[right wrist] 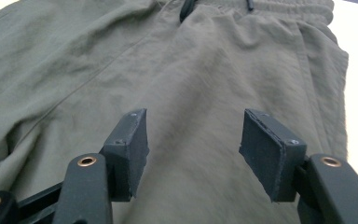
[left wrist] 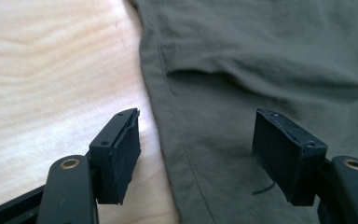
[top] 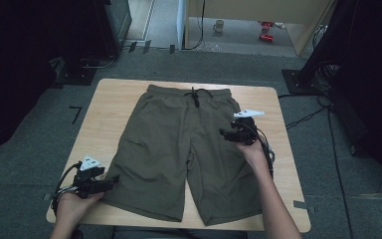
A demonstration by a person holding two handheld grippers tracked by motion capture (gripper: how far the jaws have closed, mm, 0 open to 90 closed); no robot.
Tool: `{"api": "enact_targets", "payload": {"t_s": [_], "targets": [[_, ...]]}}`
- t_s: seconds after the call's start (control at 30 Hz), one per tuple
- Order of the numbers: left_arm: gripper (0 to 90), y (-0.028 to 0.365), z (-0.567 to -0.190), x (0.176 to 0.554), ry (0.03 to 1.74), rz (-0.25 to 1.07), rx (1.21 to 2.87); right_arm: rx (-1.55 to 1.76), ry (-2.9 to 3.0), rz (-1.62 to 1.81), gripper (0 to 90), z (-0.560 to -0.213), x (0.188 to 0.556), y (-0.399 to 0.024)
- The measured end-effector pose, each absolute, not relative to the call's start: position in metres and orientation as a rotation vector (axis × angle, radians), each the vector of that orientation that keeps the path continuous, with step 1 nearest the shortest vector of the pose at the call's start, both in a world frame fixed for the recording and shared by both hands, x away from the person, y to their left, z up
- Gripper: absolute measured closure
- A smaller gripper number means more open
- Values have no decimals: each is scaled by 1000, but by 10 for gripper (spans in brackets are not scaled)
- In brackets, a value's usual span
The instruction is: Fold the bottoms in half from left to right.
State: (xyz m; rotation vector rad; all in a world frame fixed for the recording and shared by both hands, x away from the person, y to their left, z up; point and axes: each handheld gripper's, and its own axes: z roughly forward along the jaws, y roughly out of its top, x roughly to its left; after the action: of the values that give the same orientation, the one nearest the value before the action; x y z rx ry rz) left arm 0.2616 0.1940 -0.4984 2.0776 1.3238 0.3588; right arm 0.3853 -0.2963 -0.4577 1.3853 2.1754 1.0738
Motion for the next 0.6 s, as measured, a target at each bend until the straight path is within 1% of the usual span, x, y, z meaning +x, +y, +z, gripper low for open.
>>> {"api": "enact_targets", "payload": {"t_s": [0.27,0.6], "targets": [[334,191,-503,256,1306,390,2078,1366,2184,1089,399,-456,395,-280],[324,189,-512,246,1241,490,2055,1350,2202,1107,406,-451,407,-254]]}}
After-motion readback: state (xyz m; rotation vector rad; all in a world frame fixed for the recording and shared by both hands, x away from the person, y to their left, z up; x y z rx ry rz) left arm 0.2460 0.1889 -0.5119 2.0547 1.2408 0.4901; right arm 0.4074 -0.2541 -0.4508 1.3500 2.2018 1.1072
